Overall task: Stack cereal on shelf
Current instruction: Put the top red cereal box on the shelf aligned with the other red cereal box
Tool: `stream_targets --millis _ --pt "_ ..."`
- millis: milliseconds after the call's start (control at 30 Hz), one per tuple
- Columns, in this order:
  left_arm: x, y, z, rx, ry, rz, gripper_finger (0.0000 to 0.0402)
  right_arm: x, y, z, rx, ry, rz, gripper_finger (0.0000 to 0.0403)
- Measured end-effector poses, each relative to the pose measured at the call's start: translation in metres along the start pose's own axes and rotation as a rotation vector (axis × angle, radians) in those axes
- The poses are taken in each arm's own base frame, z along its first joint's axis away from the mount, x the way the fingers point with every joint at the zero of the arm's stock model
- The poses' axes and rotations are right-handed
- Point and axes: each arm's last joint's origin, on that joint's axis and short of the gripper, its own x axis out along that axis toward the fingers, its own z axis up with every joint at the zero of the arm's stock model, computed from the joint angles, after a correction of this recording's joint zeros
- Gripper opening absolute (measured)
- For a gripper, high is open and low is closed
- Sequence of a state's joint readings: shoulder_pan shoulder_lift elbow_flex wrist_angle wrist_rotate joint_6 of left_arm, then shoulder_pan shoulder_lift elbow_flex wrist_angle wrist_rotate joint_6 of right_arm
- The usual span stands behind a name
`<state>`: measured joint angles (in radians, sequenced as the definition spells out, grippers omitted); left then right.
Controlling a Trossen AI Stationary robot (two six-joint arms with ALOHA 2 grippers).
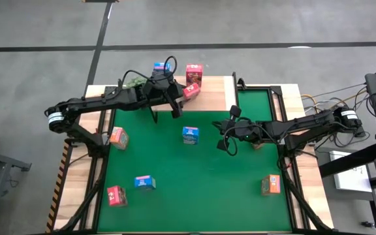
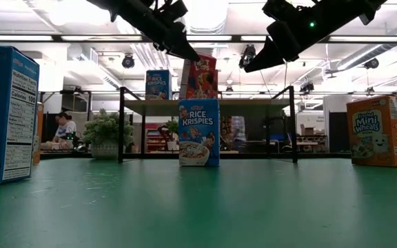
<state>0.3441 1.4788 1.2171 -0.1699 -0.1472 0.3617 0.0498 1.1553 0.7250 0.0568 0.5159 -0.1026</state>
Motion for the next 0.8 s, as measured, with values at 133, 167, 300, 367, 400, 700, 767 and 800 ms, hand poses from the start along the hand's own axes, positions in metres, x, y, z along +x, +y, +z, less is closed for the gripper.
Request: stream_targets --millis 133,167,300,367,400,700,767,800 --pt "-0.004 0.002 0.001 0.029 0.009 0.045 0.0239 0.0 0.0 0.0 0.001 0.0 0.0 0.0009" --pt "-0.007 0.004 0.003 0.036 0.006 0.058 0.0239 0.0 0.0 0.0 0.001 -0.001 0.0 0.0009" --pt "-0.019 0.008 0.008 0.043 -0.003 0.074 0.0239 0.0 0.0 0.0 0.01 -0.002 -0.001 0.0009" --pt "-0.022 0.009 0.009 0.044 0.004 0.069 0.0239 0.0 0.0 0.0 0.012 -0.003 -0.001 0.0009" --pt "-0.025 0.009 0.011 0.046 0.005 0.064 0.0239 0.0 0.0 0.001 0.014 -0.006 -0.001 0.0009" --pt "-0.04 0.008 0.013 0.059 0.045 0.033 0.0225 0.0 0.0 0.001 0.031 -0.007 -0.001 0.0009" --pt "-0.042 0.008 0.013 0.058 0.044 0.045 0.0214 0.0 0.0 0.001 0.031 -0.007 -0.001 0.0009" --pt "-0.042 0.008 0.012 0.059 0.053 0.045 0.0207 0.0 -0.001 0.001 0.032 -0.007 -0.004 0.0009"
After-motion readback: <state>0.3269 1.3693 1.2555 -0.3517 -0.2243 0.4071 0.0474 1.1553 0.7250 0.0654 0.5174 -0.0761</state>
